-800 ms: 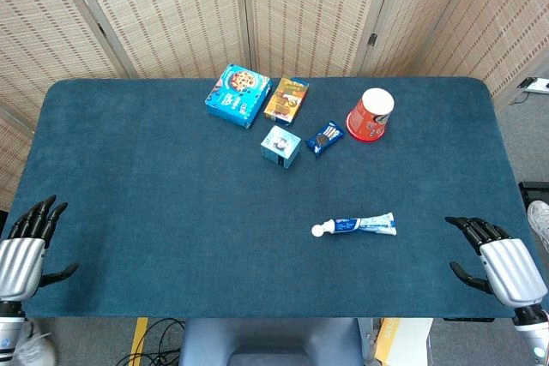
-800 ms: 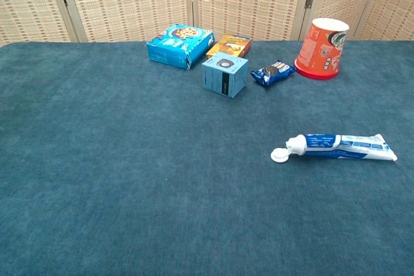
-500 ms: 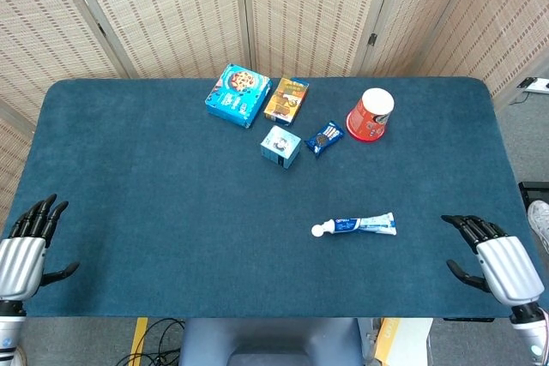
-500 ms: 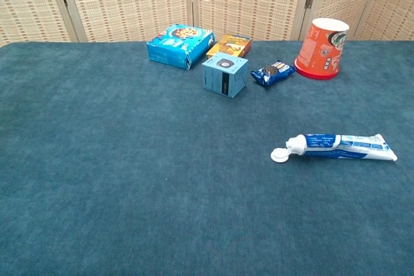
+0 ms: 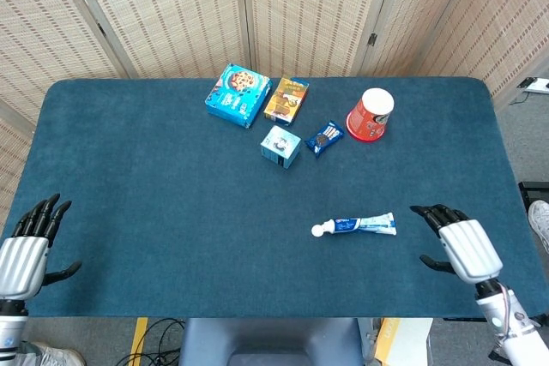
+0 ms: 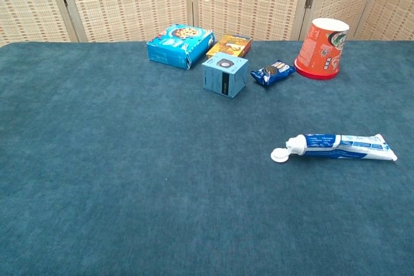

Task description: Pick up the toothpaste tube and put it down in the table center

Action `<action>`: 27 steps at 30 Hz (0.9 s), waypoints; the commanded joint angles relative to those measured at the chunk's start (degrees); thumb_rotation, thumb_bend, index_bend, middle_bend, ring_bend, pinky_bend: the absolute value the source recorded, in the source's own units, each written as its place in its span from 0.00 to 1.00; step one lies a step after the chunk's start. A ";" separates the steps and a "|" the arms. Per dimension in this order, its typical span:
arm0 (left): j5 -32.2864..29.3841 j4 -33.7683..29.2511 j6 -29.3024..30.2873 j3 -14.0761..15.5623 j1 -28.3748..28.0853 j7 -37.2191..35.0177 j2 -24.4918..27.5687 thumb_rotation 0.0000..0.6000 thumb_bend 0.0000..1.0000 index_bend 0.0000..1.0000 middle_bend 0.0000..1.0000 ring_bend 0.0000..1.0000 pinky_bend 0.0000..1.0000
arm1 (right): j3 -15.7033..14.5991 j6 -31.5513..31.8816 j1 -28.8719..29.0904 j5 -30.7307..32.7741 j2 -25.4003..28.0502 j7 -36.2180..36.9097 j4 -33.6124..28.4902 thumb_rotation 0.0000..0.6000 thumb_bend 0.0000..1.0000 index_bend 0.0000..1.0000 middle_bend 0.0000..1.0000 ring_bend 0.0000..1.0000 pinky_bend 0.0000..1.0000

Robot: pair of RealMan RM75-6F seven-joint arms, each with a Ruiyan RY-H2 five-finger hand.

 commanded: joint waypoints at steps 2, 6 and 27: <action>-0.22 0.15 -0.08 0.10 0.10 -0.03 -0.07 1.00 0.00 0.10 0.02 0.06 0.16 | 2.50 -7.96 5.63 4.94 -4.27 -4.53 1.24 1.00 0.20 0.18 0.32 0.23 0.35; -0.59 0.27 -0.19 0.09 0.16 -0.16 -0.23 1.00 0.00 0.10 0.02 0.06 0.16 | 3.94 -13.67 9.58 9.00 -8.60 -7.10 4.28 1.00 0.25 0.18 0.33 0.23 0.35; -0.90 1.94 -0.05 0.47 0.75 -1.60 -0.82 1.00 0.00 0.10 0.02 0.06 0.16 | 3.57 -22.98 18.51 16.75 -25.26 -14.46 20.54 1.00 0.28 0.32 0.41 0.29 0.39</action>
